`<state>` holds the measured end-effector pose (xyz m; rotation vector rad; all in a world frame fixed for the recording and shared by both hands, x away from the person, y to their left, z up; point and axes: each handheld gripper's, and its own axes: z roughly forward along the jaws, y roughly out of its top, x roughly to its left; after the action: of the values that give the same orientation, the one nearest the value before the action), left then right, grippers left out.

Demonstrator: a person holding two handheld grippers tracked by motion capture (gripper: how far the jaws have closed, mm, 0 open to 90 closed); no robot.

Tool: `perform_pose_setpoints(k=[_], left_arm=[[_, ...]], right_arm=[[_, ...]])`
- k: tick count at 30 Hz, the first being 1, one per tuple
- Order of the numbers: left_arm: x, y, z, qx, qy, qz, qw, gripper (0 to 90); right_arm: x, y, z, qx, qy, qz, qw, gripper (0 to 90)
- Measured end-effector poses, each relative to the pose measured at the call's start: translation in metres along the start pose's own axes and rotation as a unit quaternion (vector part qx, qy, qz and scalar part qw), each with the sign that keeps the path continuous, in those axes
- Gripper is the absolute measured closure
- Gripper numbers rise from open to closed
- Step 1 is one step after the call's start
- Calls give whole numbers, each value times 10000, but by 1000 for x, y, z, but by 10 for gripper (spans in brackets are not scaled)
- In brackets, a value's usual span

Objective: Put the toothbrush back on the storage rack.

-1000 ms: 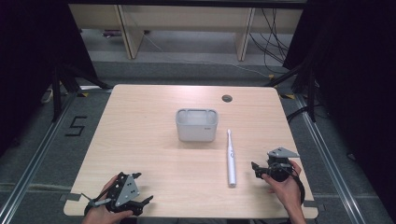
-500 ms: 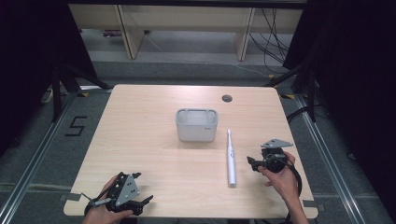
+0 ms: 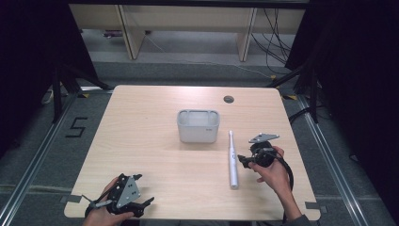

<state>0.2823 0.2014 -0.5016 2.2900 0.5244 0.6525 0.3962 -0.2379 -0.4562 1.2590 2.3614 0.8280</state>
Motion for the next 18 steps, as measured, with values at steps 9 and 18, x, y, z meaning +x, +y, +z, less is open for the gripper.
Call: perform_pose_setpoints(k=[9,18], left_arm=[[-1,-1,0,-38,-28,-50,10000,151],[0,0,0,-14,-14,-25,10000,151]], right_arm=[[12,7,13,46,69,-209,9997,375],[21,10,16,95,259,-468,9985,561]])
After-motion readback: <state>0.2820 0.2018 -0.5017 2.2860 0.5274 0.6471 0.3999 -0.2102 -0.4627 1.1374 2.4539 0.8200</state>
